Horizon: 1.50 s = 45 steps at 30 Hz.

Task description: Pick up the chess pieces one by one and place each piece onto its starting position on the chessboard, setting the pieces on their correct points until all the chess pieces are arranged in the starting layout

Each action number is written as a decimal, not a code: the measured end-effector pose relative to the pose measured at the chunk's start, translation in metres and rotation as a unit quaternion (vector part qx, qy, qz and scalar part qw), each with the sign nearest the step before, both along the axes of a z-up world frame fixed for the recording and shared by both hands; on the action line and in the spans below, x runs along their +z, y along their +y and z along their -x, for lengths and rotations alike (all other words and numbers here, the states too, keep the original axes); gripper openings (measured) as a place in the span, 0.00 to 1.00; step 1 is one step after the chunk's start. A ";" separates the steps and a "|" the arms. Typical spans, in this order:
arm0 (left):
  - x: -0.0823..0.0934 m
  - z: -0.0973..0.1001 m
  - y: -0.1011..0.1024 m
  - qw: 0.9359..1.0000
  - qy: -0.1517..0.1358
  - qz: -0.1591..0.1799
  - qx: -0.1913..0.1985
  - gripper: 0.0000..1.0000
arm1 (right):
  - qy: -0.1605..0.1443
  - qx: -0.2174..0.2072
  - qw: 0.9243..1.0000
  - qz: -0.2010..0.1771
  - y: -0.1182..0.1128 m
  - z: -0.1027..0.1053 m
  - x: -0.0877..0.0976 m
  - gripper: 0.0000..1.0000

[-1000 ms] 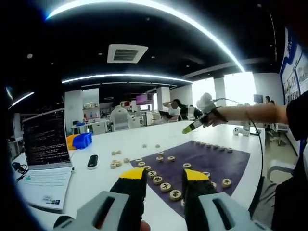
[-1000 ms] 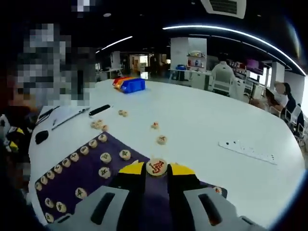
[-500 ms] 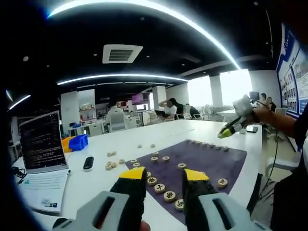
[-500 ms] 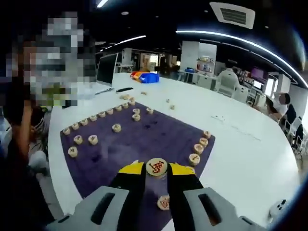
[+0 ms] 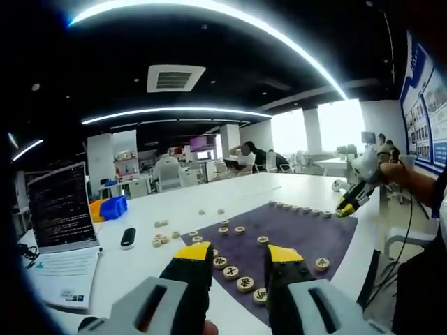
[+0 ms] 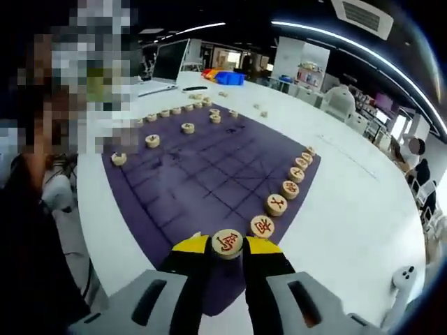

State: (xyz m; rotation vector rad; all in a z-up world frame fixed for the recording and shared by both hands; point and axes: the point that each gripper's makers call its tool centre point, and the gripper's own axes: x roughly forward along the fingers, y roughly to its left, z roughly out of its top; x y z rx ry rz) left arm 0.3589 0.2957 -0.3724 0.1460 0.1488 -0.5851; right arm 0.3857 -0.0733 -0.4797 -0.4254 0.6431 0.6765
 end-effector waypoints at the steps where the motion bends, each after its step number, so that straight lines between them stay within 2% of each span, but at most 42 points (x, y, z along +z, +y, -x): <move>1: 0.000 0.000 0.000 1.000 0.000 0.000 0.000 0.31 | 0.003 -0.003 1.000 0.004 -0.002 0.000 -0.002 0.19; 11: 0.000 0.000 0.002 1.000 0.000 0.000 0.002 0.31 | 0.023 -0.013 1.000 -0.003 -0.003 0.000 -0.015 0.20; 21: 0.000 -0.001 0.000 1.000 0.000 -0.001 0.000 0.31 | 0.009 -0.009 1.000 0.005 -0.006 -0.003 -0.013 0.22; 23: 0.000 0.000 0.000 1.000 0.000 -0.002 0.000 0.31 | 0.007 -0.010 1.000 0.005 -0.007 -0.001 -0.011 0.28; 24: 0.000 0.000 0.000 1.000 0.000 -0.002 0.000 0.31 | 0.009 -0.007 1.000 0.001 -0.006 0.002 -0.010 0.35; 25: 0.001 0.000 0.001 1.000 -0.001 -0.001 0.000 0.31 | 0.006 -0.003 1.000 -0.008 -0.004 0.003 -0.007 0.43; 26: 0.001 0.000 0.001 1.000 -0.001 -0.001 0.000 0.31 | 0.003 0.000 1.000 -0.016 -0.003 0.005 -0.003 0.46; 30: 0.000 0.000 0.001 1.000 0.000 -0.001 0.001 0.31 | -0.010 -0.003 0.998 -0.056 0.004 0.008 0.015 0.45; 33: 0.000 -0.001 0.001 1.000 0.001 -0.001 0.001 0.31 | -0.053 -0.003 0.995 -0.089 0.012 0.001 0.041 0.45; 36: 0.002 0.000 0.001 1.000 -0.002 0.000 0.001 0.31 | -0.097 -0.009 0.987 -0.125 0.020 -0.006 0.068 0.44; 39: 0.004 0.000 0.002 1.000 -0.005 0.003 0.004 0.31 | -0.134 -0.017 0.977 -0.165 0.024 -0.015 0.091 0.41; 41: 0.005 0.000 0.004 1.000 -0.006 0.004 0.006 0.31 | -0.158 -0.021 0.974 -0.163 0.022 -0.022 0.098 0.40; 42: 0.005 0.000 0.004 1.000 -0.006 0.005 0.007 0.31 | -0.172 -0.031 0.970 -0.170 0.019 -0.027 0.104 0.40; 45: 0.006 0.000 0.007 1.000 -0.007 0.008 0.009 0.31 | -0.187 -0.056 0.960 -0.203 0.012 -0.038 0.116 0.39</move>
